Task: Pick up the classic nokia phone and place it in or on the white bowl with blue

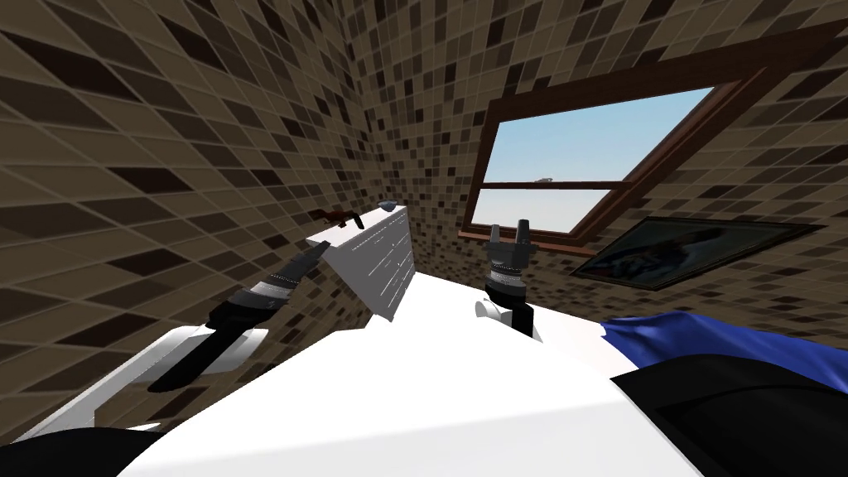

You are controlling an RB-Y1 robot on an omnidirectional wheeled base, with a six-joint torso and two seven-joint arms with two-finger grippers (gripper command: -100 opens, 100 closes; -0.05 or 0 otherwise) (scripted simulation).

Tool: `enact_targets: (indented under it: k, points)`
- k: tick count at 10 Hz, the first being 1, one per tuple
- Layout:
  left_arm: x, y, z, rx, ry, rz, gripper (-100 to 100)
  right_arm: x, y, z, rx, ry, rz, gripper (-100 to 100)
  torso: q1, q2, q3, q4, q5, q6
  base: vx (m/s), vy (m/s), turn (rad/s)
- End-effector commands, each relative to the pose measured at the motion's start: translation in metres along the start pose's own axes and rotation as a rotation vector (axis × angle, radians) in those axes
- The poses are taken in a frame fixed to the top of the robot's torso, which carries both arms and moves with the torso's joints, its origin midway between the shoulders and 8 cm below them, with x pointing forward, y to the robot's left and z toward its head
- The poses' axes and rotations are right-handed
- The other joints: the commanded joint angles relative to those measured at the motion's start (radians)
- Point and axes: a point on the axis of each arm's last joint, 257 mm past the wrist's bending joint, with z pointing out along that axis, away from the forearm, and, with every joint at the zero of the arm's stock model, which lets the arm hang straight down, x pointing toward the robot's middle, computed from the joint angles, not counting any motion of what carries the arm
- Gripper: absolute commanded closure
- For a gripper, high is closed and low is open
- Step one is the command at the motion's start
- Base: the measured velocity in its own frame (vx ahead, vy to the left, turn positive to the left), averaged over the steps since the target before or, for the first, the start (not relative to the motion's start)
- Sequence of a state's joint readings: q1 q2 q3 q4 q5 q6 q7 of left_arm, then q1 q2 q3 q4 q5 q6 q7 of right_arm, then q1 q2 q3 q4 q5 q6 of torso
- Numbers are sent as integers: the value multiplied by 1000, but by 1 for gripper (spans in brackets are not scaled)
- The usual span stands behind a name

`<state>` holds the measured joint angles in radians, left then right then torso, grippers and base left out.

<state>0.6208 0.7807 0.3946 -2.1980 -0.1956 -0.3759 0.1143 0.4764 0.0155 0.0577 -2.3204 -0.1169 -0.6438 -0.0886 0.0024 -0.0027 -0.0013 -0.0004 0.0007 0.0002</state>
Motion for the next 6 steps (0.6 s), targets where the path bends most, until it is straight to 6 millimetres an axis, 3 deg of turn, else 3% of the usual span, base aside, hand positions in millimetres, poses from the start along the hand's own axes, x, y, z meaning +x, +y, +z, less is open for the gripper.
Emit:
enact_targets:
  k: [1,6]
  points:
    - [-2,3,1,-15,29,39,-100,0,0,0,0,0,0,0,0,0,0,0,0,0,60,39,-55]
    - [-2,12,2,-66,107,155,-100,0,0,0,0,0,0,0,1,-7,-4,-2,0,0,113,38,-69]
